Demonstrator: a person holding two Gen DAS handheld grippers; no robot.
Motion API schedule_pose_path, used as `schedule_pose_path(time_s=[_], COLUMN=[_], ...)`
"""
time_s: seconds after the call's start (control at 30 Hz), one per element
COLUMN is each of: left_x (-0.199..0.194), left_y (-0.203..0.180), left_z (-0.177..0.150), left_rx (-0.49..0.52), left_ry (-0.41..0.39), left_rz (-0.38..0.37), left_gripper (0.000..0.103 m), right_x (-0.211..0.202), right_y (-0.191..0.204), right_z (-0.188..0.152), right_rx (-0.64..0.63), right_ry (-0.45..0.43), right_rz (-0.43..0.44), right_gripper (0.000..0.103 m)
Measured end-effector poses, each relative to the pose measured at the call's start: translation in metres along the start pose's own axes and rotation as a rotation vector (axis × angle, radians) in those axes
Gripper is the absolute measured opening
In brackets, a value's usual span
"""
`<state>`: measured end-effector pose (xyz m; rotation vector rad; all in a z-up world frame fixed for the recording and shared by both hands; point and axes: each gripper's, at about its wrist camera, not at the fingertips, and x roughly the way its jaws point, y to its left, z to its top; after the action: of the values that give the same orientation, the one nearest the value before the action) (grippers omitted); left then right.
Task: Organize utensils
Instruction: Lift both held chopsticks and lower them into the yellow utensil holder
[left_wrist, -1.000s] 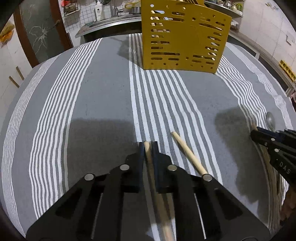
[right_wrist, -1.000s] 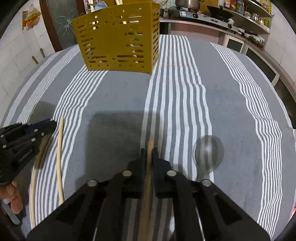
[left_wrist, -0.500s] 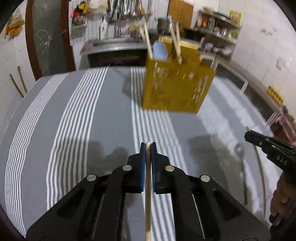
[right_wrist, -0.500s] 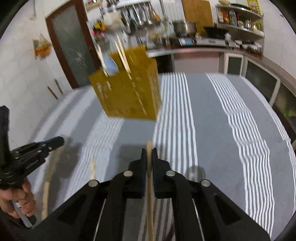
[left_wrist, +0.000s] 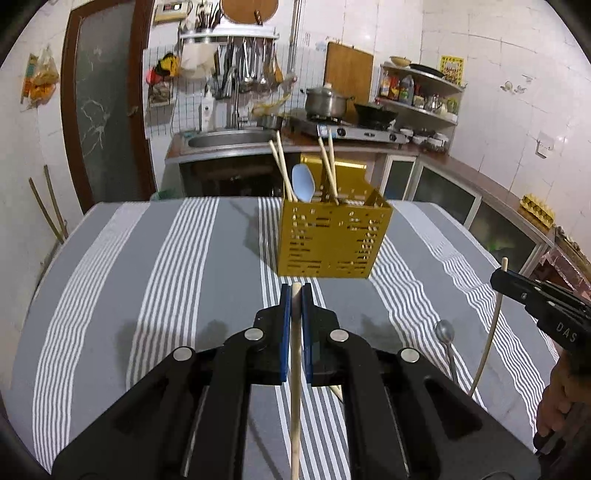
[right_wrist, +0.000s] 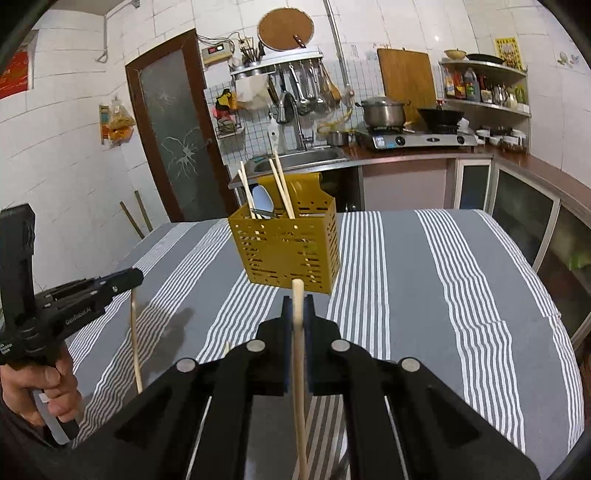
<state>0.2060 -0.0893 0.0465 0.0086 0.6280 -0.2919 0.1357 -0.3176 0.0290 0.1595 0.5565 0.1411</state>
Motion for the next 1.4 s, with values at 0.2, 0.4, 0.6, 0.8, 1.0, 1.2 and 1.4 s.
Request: schedule_pose_path(time_s=[0.2,0.4,0.6,0.8,1.0,1.2,1.4], left_x=[-0.011,-0.026,-0.041,-0.052,-0.058,-0.054,-0.046], left_y=[-0.003,-0.006,-0.012,-0.016,-0.021,-0.028,-0.035], left_z=[0.008,0.02,0.044,0.078,0.109,0.133,0.152], left_rx=[0.005,0.016,0.034,0.047,0.053,0.064,0.087], left_ry=[-0.031,-0.077,-0.126,-0.178,-0.227,-0.249,-0.263], left_rz=[-0.007,-0.019,-0.024,-0.029,-0.033,-0.042,-0.041], left_gripper=[0.004,0.004,0.004,0.004,0.004,0.004,0.004], right_x=[-0.016,-0.034,-0.044,-0.052,-0.055,-0.052,-0.043], right_y=[0.003,0.005,0.009,0.016,0.019,0.027,0.033], right_z=[0.007,0.021,0.043,0.072,0.101,0.121,0.142], right_rx=[-0.018,-0.033,-0.059,-0.088,-0.096,-0.11,-0.114], right_ry=[-0.041,-0.088,-0.129,-0.173,-0.217,-0.241,-0.257], right_rz=[0.008,0.014,0.009,0.01,0.01,0.018,0.028], right_gripper=[0.006,0.006,0.006,0.006,0.006,0.006,0.006])
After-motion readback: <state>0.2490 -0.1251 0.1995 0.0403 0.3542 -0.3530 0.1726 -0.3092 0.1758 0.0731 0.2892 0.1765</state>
